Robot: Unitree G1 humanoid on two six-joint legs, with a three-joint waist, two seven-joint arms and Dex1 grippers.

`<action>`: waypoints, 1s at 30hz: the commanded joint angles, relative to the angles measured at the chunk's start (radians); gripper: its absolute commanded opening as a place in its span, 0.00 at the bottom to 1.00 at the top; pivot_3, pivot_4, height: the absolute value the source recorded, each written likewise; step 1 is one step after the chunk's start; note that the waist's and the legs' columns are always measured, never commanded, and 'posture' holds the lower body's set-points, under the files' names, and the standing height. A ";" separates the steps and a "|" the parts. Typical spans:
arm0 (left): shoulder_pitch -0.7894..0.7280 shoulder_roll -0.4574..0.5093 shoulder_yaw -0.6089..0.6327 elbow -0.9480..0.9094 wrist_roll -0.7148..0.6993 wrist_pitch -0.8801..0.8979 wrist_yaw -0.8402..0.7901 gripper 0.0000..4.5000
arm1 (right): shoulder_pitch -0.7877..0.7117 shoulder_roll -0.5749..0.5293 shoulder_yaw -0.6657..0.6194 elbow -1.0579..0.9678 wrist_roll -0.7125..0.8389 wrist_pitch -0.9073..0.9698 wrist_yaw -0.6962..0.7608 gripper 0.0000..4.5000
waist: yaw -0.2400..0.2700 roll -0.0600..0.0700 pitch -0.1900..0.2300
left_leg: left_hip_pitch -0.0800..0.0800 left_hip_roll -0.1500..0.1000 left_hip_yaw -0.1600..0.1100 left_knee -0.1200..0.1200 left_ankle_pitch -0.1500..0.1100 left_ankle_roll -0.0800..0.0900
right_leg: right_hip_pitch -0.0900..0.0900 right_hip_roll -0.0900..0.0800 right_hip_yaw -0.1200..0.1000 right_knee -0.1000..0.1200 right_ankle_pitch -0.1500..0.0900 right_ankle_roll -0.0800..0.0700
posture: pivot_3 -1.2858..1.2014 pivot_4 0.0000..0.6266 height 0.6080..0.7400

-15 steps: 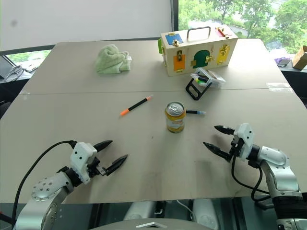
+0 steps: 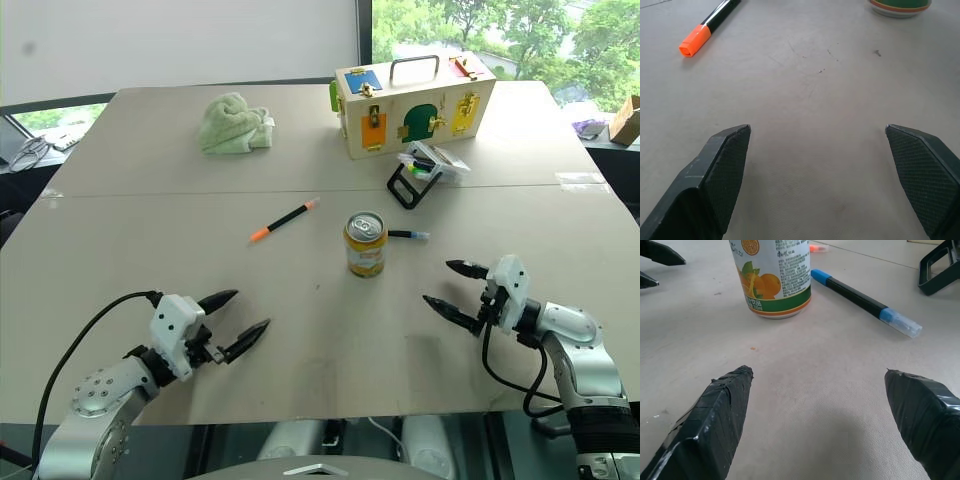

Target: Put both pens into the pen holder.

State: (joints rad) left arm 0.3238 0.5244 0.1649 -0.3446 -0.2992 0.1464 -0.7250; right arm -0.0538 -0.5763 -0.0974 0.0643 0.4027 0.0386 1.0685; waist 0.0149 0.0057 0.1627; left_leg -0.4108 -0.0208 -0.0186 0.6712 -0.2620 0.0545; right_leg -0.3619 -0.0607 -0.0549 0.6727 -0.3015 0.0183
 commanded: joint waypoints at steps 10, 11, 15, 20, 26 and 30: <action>-0.008 0.022 0.030 -0.058 -0.173 0.103 -0.066 1.00 | -0.031 -0.003 -0.003 -0.039 -0.024 -0.021 -0.030 1.00 | 0.000 0.000 0.000 | 0.000 0.000 0.000 0.000 0.000 0.000 | 0.000 0.000 0.000 0.000 0.000 0.000 | 0.52 0.24 1.00; -0.014 0.068 0.028 -0.065 -0.158 0.100 -0.101 1.00 | -0.043 0.003 0.012 -0.065 -0.032 -0.012 -0.042 1.00 | -0.001 0.000 0.000 | 0.000 0.000 0.000 0.000 0.000 0.000 | 0.000 0.000 0.000 0.000 0.000 0.000 | 0.52 0.24 1.00; -0.106 0.180 0.096 -0.073 -0.241 0.140 -0.179 1.00 | -0.102 0.027 0.090 -0.162 -0.028 0.087 -0.063 1.00 | -0.001 0.000 0.001 | 0.000 0.001 0.000 0.000 0.000 -0.001 | -0.001 0.001 0.000 0.001 0.000 0.000 | 0.52 0.24 1.00; -0.187 0.273 0.127 -0.144 -0.337 0.228 -0.233 1.00 | -0.190 0.086 0.164 -0.167 -0.074 0.133 -0.133 1.00 | -0.002 0.000 0.001 | 0.000 0.000 0.000 0.000 0.001 -0.001 | -0.001 0.000 0.001 -0.001 0.000 0.000 | 0.52 0.24 1.00; -0.240 0.291 0.161 -0.220 -0.437 0.300 -0.204 1.00 | -0.251 0.156 0.186 -0.155 -0.058 0.143 -0.158 1.00 | -0.002 0.000 0.001 | -0.002 0.000 0.001 -0.001 0.003 -0.004 | -0.001 0.002 0.001 -0.005 0.000 0.000 | 0.52 0.24 1.00; -0.252 0.289 0.166 -0.235 -0.449 0.317 -0.188 1.00 | -0.277 0.188 0.207 -0.129 -0.061 0.145 -0.155 1.00 | -0.002 0.000 0.001 | -0.002 0.000 0.001 -0.001 0.003 -0.004 | -0.001 0.002 0.001 -0.005 0.000 0.000 | 0.52 0.24 1.00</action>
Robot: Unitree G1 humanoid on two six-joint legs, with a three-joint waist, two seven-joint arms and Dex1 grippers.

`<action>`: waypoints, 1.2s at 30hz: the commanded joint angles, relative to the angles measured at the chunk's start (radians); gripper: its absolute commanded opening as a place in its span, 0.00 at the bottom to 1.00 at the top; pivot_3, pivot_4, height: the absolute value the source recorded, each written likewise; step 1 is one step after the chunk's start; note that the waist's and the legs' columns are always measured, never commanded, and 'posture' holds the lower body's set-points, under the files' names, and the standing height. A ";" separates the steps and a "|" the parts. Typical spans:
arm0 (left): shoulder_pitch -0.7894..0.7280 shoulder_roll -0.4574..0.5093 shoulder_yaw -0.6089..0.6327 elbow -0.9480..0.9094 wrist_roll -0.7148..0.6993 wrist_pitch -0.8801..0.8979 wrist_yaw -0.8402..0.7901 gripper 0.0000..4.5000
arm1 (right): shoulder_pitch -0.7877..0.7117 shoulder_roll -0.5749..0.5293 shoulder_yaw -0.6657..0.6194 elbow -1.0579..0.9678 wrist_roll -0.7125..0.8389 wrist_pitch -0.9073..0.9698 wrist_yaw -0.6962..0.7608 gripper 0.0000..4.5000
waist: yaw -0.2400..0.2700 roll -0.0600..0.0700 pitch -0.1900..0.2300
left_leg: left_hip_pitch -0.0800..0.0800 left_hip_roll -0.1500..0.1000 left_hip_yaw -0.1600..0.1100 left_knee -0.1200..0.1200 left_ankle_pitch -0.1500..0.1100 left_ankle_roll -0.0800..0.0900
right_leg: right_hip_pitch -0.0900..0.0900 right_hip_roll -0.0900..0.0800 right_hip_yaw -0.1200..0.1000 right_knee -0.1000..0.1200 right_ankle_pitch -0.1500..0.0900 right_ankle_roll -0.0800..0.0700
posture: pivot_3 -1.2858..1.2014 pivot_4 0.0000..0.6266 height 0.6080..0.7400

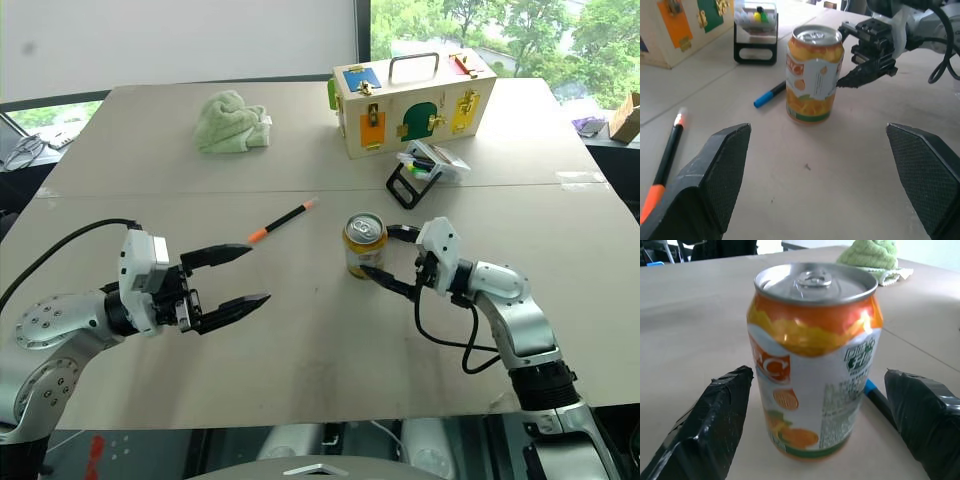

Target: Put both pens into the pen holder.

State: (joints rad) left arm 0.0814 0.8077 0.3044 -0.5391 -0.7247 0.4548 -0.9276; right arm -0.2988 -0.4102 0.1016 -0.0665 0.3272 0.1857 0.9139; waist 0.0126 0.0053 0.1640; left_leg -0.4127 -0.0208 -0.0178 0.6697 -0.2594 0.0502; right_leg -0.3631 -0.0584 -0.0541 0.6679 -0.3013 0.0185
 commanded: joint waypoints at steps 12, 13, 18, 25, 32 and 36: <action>-0.045 -0.010 -0.011 -0.053 -0.003 0.009 0.050 1.00 | -0.164 0.148 0.060 0.148 0.001 -0.010 0.011 1.00 | -0.004 0.000 0.000 | 0.001 0.000 0.001 0.000 0.000 0.000 | 0.000 0.002 0.002 0.001 0.000 0.000 | 0.52 0.24 1.00; -0.046 -0.011 -0.010 -0.053 -0.003 0.009 0.051 1.00 | -0.164 0.147 0.057 0.150 0.001 -0.012 0.014 1.00 | -0.003 0.000 0.000 | 0.001 0.000 0.001 0.000 0.000 0.000 | -0.001 0.002 0.002 0.001 0.000 0.000 | 0.52 0.24 1.00; -0.046 -0.009 -0.009 -0.052 -0.006 0.007 0.050 1.00 | -0.155 0.139 0.042 0.143 0.004 -0.022 0.015 0.76 | -0.003 0.000 0.000 | 0.001 0.000 0.001 0.000 0.000 0.000 | -0.001 0.002 0.003 0.002 0.000 0.000 | 0.52 0.24 1.00; -0.085 -0.012 -0.039 -0.031 0.004 0.000 0.044 1.00 | -0.138 0.125 -0.031 0.046 0.061 0.011 -0.029 0.76 | 0.001 0.000 0.000 | 0.001 0.000 0.002 0.000 0.000 0.000 | -0.002 0.002 0.003 0.002 0.000 0.000 | 0.52 0.24 1.00; -0.253 -0.123 -0.201 -0.003 -0.007 0.017 0.060 1.00 | -0.066 -0.100 -0.318 0.046 0.124 0.057 -0.086 0.76 | 0.014 0.000 0.001 | -0.001 -0.001 0.002 0.001 0.000 0.000 | -0.002 0.001 0.003 0.002 0.000 0.001 | 0.52 0.24 1.00; -0.349 -0.205 -0.292 0.027 0.005 0.031 0.077 1.00 | -0.025 -0.192 -0.465 0.125 0.151 0.074 -0.130 0.76 | 0.008 -0.001 0.002 | -0.001 0.000 0.006 0.000 0.000 0.000 | -0.003 0.002 0.005 0.003 0.000 0.001 | 0.52 0.24 1.00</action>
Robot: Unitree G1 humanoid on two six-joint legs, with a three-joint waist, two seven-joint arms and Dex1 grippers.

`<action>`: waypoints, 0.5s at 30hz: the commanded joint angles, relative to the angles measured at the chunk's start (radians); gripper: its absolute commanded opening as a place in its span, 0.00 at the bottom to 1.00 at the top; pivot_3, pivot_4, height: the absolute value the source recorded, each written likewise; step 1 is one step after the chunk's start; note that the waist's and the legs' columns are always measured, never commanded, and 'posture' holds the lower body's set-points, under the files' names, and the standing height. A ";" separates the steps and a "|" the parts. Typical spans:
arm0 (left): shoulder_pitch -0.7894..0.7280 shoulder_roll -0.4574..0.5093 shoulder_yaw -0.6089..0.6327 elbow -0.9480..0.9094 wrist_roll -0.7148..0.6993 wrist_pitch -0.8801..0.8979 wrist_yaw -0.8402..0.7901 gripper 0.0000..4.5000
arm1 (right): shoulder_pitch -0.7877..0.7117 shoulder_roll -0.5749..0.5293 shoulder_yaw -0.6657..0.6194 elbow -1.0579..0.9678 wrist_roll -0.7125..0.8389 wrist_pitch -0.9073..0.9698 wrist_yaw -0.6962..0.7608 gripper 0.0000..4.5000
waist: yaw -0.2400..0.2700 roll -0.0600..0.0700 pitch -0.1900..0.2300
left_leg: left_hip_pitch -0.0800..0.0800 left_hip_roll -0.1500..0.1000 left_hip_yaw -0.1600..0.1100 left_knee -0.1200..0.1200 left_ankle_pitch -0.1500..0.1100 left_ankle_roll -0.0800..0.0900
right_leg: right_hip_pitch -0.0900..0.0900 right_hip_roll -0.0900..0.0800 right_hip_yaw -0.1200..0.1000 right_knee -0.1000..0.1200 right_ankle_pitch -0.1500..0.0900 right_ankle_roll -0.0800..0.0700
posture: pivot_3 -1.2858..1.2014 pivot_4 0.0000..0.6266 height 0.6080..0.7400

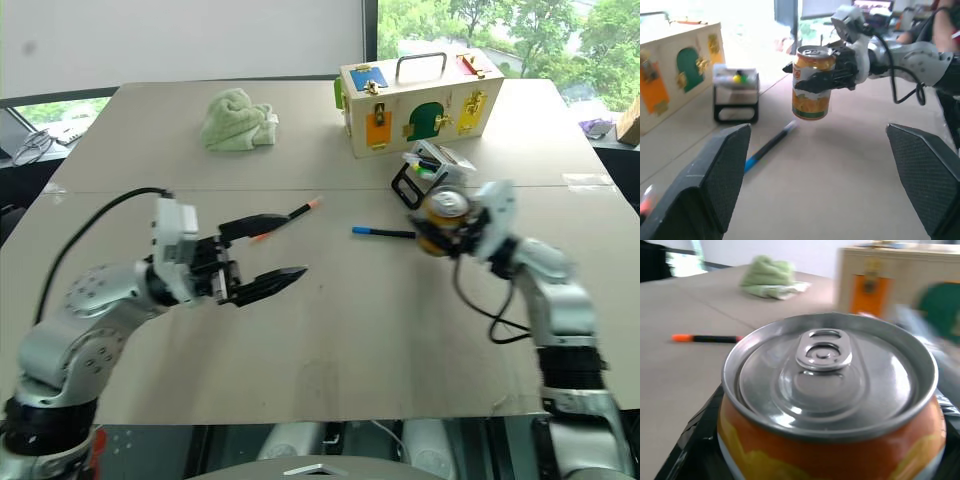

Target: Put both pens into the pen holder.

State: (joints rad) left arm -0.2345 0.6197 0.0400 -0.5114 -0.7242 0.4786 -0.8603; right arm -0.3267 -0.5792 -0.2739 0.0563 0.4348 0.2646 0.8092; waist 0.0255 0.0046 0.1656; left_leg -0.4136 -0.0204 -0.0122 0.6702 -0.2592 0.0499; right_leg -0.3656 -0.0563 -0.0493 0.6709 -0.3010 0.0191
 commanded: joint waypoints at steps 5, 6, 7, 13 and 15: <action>-0.080 -0.045 -0.080 0.043 0.012 0.024 -0.015 1.00 | 0.015 -0.002 -0.163 0.081 0.050 -0.005 -0.107 0.76 | -0.041 0.000 0.000 | 0.004 0.003 0.007 -0.002 0.000 0.000 | -0.001 0.003 0.008 0.003 0.000 0.000 | 0.52 0.24 1.00; -0.087 -0.045 -0.089 0.052 0.022 0.017 -0.030 1.00 | 0.021 0.001 -0.162 0.092 0.041 -0.012 -0.114 0.76 | -0.042 0.000 0.000 | 0.004 0.004 0.009 -0.002 0.000 0.000 | -0.002 0.004 0.010 0.005 0.000 0.000 | 0.52 0.24 1.00; -0.093 -0.044 -0.095 0.061 0.028 0.012 -0.041 1.00 | 0.028 0.003 -0.157 0.103 0.027 -0.026 -0.117 0.76 | -0.042 0.001 0.001 | 0.005 0.004 0.010 -0.002 0.000 0.000 | -0.003 0.004 0.012 0.006 0.000 0.000 | 0.52 0.24 1.00; -0.108 -0.053 -0.108 0.090 0.068 -0.014 -0.067 1.00 | 0.058 0.007 -0.135 0.119 -0.013 -0.063 -0.132 0.99 | -0.036 0.001 0.001 | 0.005 0.004 0.012 0.000 0.000 0.000 | -0.005 0.004 0.014 0.009 0.000 0.000 | 0.52 0.24 1.00; -0.107 -0.058 -0.106 0.094 0.077 -0.020 -0.063 1.00 | 0.058 0.016 -0.154 0.107 0.000 -0.067 -0.149 0.99 | -0.035 0.001 0.001 | 0.004 0.004 0.012 0.000 0.000 0.000 | -0.005 0.004 0.014 0.008 0.000 0.000 | 0.52 0.24 1.00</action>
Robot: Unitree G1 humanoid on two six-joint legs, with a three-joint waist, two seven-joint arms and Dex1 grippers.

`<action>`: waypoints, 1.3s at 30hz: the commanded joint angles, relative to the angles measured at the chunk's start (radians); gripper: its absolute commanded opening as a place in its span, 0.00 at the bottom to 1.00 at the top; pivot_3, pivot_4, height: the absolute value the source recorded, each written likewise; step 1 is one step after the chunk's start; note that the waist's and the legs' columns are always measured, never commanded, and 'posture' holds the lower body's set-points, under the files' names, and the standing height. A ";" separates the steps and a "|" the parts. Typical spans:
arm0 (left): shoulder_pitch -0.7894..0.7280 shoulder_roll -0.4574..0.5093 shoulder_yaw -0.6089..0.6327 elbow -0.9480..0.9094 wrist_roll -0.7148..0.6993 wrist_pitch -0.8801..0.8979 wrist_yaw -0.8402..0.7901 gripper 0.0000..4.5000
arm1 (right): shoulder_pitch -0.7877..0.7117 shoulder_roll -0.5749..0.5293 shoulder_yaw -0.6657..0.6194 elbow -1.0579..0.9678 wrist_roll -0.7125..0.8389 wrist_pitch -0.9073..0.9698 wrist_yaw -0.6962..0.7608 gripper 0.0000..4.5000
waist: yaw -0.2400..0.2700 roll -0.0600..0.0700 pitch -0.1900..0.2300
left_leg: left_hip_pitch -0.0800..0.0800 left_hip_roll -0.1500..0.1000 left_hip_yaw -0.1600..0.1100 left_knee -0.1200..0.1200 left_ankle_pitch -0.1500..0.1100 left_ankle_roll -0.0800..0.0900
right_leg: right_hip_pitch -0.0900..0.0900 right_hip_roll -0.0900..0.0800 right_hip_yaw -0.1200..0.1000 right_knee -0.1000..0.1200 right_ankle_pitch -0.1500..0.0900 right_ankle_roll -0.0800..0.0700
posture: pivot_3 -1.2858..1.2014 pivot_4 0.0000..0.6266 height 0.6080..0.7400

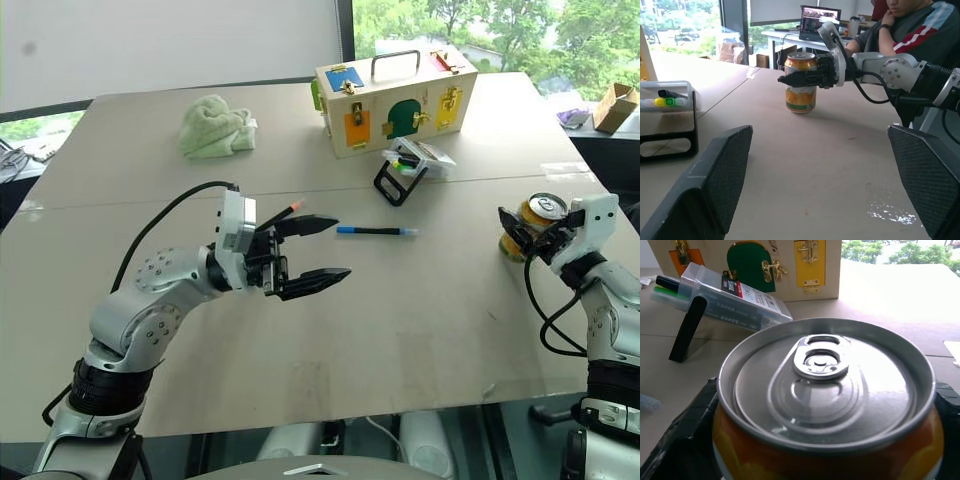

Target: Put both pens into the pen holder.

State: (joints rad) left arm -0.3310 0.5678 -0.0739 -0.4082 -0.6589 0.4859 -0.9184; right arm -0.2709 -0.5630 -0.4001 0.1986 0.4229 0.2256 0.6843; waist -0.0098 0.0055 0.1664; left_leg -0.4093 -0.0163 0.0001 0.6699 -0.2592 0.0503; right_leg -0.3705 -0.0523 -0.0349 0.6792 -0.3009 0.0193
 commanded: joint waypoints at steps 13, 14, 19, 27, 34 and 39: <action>-0.008 -0.003 0.058 0.065 0.083 -0.084 0.009 1.00 | -0.085 -0.097 -0.113 -0.352 0.258 0.136 -0.047 0.99 | 0.001 0.000 0.000 | -0.001 0.000 0.000 0.000 0.000 0.000 | -0.001 0.000 0.000 0.000 0.000 0.000 | 0.52 0.24 1.00; -0.010 -0.001 0.060 0.075 0.093 -0.090 0.010 1.00 | -0.098 -0.106 -0.106 -0.388 0.298 0.168 -0.037 0.99 | 0.001 0.000 0.000 | -0.001 0.000 0.000 0.000 0.000 0.000 | -0.001 0.000 0.000 0.000 0.000 0.000 | 0.52 0.24 1.00; -0.007 0.030 0.083 0.158 0.181 -0.146 0.025 1.00 | -0.059 -0.129 0.033 -0.569 0.428 0.319 0.051 0.99 | 0.002 -0.001 0.000 | -0.002 0.001 -0.001 0.000 0.000 0.000 | -0.002 0.000 -0.001 -0.001 0.000 0.000 | 0.52 0.24 1.00; -0.030 0.050 0.113 0.387 0.441 -0.224 0.262 1.00 | 0.077 -0.122 0.283 -0.616 0.304 0.274 0.193 0.99 | 0.015 -0.004 0.001 | -0.005 0.000 -0.001 0.001 -0.003 0.004 | -0.004 0.000 -0.001 0.000 0.000 0.000 | 0.52 0.24 1.00; -0.029 0.037 0.112 0.614 0.529 -0.316 0.312 1.00 | 0.064 -0.113 0.312 -0.583 0.269 0.259 0.226 0.99 | 0.023 -0.005 0.001 | -0.005 0.000 -0.001 0.001 -0.001 0.001 | -0.005 0.000 -0.001 0.000 0.000 0.001 | 0.52 0.24 1.00; -0.050 -0.011 0.097 0.788 0.488 -0.336 0.211 1.00 | 0.048 -0.107 0.326 -0.571 0.243 0.250 0.233 0.99 | 0.027 -0.006 -0.001 | -0.004 0.000 -0.001 0.001 0.000 0.001 | -0.005 -0.001 -0.002 0.000 0.000 0.001 | 0.52 0.24 1.00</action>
State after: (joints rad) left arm -0.3965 0.5664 0.0396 0.3301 -0.1621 0.1297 -0.6645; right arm -0.2087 -0.6713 -0.0539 -0.3623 0.6676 0.4972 0.9113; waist 0.0173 -0.0010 0.1653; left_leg -0.4136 -0.0159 -0.0009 0.6712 -0.2598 0.0511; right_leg -0.3750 -0.0538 -0.0368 0.6801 -0.3004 0.0198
